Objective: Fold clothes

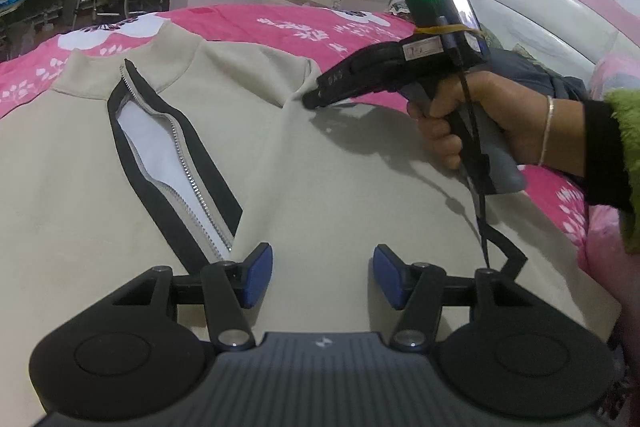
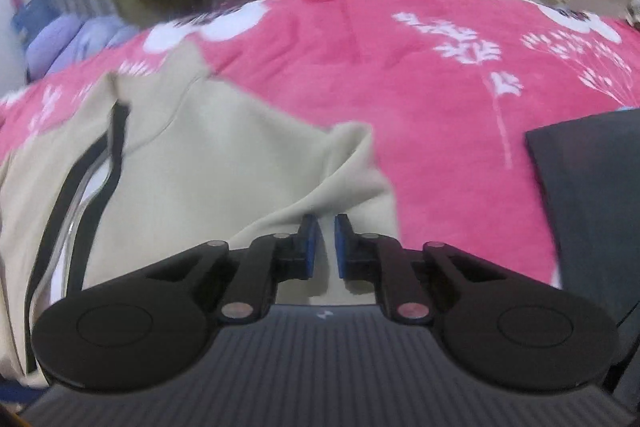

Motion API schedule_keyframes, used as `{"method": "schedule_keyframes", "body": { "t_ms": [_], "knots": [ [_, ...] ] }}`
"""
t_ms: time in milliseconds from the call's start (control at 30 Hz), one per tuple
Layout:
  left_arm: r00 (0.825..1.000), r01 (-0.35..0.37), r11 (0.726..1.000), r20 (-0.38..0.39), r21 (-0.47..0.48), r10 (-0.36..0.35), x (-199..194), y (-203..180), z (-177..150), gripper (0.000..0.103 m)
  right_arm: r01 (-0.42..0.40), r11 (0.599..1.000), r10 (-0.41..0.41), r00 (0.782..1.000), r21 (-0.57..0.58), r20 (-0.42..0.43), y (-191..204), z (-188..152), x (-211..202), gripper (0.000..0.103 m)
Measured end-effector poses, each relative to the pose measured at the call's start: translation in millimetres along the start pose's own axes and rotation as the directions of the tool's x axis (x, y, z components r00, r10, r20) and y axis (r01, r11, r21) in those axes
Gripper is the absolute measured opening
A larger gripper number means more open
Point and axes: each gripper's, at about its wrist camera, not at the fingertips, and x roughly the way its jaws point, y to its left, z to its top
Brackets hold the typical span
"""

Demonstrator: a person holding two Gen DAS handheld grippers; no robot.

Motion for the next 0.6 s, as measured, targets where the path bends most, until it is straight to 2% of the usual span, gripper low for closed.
{"method": "schedule_keyframes", "body": {
  "t_ms": [67, 133, 233, 267, 333, 467, 600],
  "knots": [
    [1.0, 0.005, 1.0, 0.002, -0.003, -0.005, 1.5, 1.6, 0.6, 0.058, -0.044, 0.996, 0.042, 0.999, 0.081, 0.034, -2.7, 5.3, -20.0, 0.009],
    [1.0, 0.01, 1.0, 0.003, -0.005, -0.01, 3.0, 3.3, 1.2, 0.058, -0.08, 0.995, 0.076, 0.995, 0.067, 0.06, 2.1, 10.8, -26.5, 0.009],
    [1.0, 0.013, 1.0, 0.004, -0.003, -0.013, 4.1, 3.2, 2.2, 0.06, -0.072, 0.997, 0.072, 0.997, -0.008, 0.034, 10.7, 18.3, -4.9, 0.009],
    [1.0, 0.015, 1.0, 0.004, -0.004, -0.015, 4.6, 3.0, 2.4, 0.061, -0.069, 0.998, 0.069, 0.998, 0.002, 0.008, 9.4, 20.3, 7.4, 0.007],
    [1.0, 0.017, 1.0, 0.005, -0.008, -0.017, 5.7, 2.9, 3.1, 0.061, -0.033, 0.999, 0.032, 0.999, 0.02, 0.018, 1.5, 23.8, 27.0, 0.007],
    [1.0, 0.019, 1.0, 0.005, -0.02, -0.019, 9.2, 4.0, 6.4, 0.062, -0.066, 0.988, 0.062, 0.998, 0.138, 0.027, -18.6, 34.4, 41.4, 0.006],
    [1.0, 0.021, 0.999, 0.005, -0.032, -0.021, 12.7, 5.2, 9.7, 0.062, -0.031, 0.993, 0.026, 0.999, 0.11, 0.045, -17.3, 39.2, 37.9, 0.006]
  ]
}}
